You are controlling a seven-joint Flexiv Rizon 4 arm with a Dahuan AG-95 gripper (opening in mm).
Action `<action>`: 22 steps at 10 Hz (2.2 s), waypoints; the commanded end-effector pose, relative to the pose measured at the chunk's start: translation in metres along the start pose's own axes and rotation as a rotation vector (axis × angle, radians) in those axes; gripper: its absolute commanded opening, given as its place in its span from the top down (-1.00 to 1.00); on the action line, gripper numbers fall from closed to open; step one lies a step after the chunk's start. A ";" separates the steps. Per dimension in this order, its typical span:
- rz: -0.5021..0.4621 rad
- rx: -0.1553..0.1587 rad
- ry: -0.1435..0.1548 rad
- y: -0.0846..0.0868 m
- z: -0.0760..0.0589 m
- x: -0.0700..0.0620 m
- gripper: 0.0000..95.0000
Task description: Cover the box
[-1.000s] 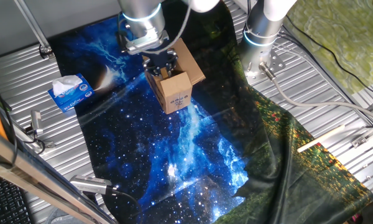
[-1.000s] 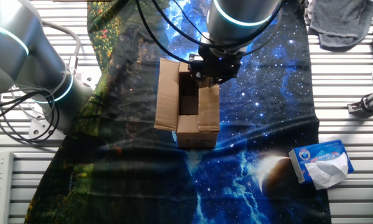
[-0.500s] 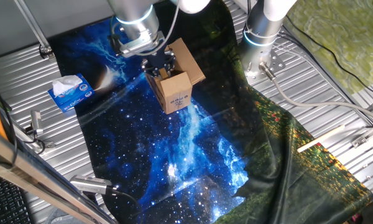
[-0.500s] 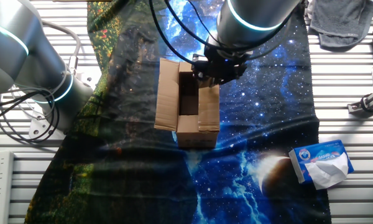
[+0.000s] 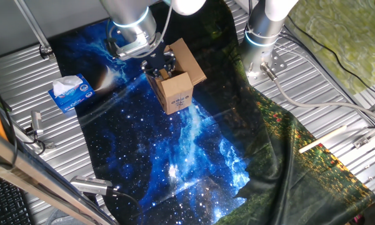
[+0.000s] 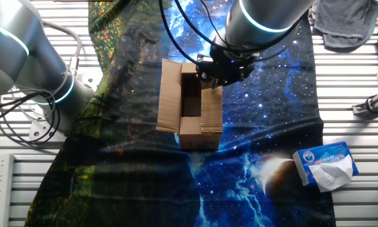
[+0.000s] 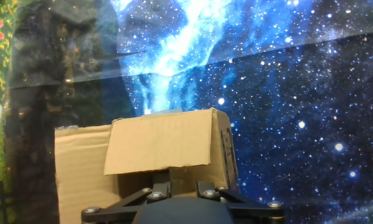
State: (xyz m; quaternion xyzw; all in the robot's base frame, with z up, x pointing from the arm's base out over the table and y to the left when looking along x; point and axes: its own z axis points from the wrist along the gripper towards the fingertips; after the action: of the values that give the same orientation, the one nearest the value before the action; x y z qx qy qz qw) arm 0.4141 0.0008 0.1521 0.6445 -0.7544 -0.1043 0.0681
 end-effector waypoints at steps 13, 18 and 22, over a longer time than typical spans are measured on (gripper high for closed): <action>-0.034 0.010 0.051 -0.013 -0.005 -0.008 0.20; -0.051 0.014 0.044 -0.017 0.001 -0.006 0.20; -0.074 0.041 0.050 -0.021 -0.003 -0.010 0.20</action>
State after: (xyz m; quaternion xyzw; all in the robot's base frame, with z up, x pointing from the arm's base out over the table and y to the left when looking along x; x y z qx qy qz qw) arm 0.4361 0.0075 0.1511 0.6756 -0.7302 -0.0747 0.0700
